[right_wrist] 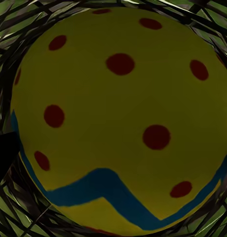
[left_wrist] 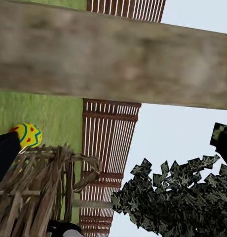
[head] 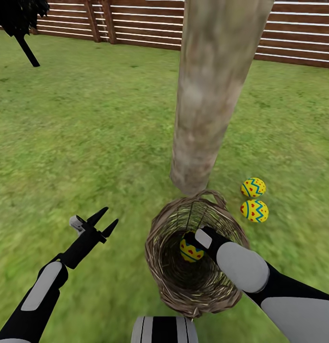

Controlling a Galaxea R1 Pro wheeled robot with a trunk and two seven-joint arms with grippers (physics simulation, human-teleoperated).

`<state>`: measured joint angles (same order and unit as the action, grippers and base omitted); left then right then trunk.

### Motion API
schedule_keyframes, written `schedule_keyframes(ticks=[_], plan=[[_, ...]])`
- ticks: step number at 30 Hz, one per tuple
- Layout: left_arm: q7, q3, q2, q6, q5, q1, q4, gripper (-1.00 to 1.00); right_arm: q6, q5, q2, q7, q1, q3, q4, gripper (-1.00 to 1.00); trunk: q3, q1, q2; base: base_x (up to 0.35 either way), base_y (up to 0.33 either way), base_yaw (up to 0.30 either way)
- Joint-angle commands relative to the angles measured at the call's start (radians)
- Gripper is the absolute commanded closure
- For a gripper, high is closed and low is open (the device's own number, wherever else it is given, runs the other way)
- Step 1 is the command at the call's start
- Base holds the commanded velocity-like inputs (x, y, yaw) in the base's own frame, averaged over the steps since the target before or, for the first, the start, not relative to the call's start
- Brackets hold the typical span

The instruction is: Take the three Easter eggs out of the wicker basket on the lawn in the garden, then place them on the lawn next to a single tree (choose any tree) so that all three eggs are next to the same tree and none are left in the basket.

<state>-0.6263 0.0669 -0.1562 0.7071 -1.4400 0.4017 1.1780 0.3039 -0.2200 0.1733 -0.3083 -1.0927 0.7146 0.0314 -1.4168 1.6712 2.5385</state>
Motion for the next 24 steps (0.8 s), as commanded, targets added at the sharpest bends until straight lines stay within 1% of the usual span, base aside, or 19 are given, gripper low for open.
schedule_keyframes(ticks=[1,15,19,24], plan=[[0.0,0.001,0.0,0.006,-0.005,0.0,0.0,-1.0,0.001,-0.007,0.001,-0.002,0.022,0.006,0.005,1.0,0.003,0.002,0.0,0.0,0.0,0.0],[0.011,0.001,-0.002,0.014,-0.003,0.0,-0.008,-1.0,0.001,-0.007,0.001,-0.002,0.022,0.006,0.005,1.0,0.057,-0.004,-0.004,0.0,0.0,0.0],[0.011,0.001,-0.002,0.016,-0.003,0.0,-0.008,-1.0,0.001,-0.007,0.001,-0.002,0.022,0.006,0.005,1.0,0.073,-0.006,-0.005,-0.19,0.0,0.0],[0.011,0.002,-0.001,0.016,-0.005,0.0,-0.007,-1.0,0.001,-0.007,0.001,-0.002,0.022,0.006,0.005,1.0,0.092,-0.008,-0.006,-0.041,0.0,0.0]])
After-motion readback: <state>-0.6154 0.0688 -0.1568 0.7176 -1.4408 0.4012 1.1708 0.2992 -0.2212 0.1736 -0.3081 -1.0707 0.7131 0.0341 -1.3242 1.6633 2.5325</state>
